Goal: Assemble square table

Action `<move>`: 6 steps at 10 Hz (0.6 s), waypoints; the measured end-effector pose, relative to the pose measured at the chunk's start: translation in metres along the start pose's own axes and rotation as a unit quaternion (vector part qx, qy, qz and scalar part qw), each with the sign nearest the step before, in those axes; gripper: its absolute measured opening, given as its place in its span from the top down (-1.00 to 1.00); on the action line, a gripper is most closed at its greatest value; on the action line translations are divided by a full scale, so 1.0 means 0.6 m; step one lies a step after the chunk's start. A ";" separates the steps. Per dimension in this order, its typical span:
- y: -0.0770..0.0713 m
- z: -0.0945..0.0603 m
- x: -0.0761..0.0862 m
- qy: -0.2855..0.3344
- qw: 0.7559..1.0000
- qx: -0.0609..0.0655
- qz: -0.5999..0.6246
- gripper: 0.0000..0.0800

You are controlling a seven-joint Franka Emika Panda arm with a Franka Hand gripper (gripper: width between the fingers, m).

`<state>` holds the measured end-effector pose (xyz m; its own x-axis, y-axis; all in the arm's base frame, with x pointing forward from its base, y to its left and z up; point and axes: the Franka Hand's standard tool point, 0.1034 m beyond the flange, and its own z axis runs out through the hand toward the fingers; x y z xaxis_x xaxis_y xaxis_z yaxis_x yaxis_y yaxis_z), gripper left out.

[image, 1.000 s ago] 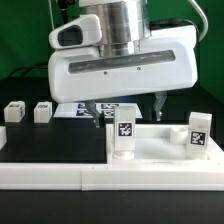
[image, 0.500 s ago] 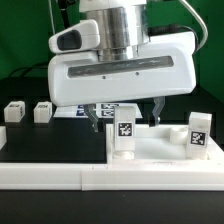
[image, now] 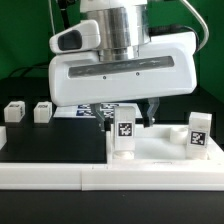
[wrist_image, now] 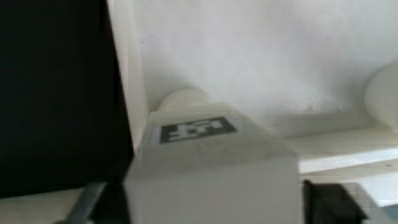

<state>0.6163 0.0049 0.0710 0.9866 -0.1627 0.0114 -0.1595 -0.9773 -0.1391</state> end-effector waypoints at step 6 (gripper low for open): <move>0.006 0.004 0.001 -0.003 0.974 0.008 0.228 0.26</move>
Offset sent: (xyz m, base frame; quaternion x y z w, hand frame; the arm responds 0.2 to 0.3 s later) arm 0.0000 0.0000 0.0000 0.0000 0.0000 0.1296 0.9916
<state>0.6162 0.0014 0.0680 0.8131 -0.5790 -0.0607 -0.5811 -0.8010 -0.1437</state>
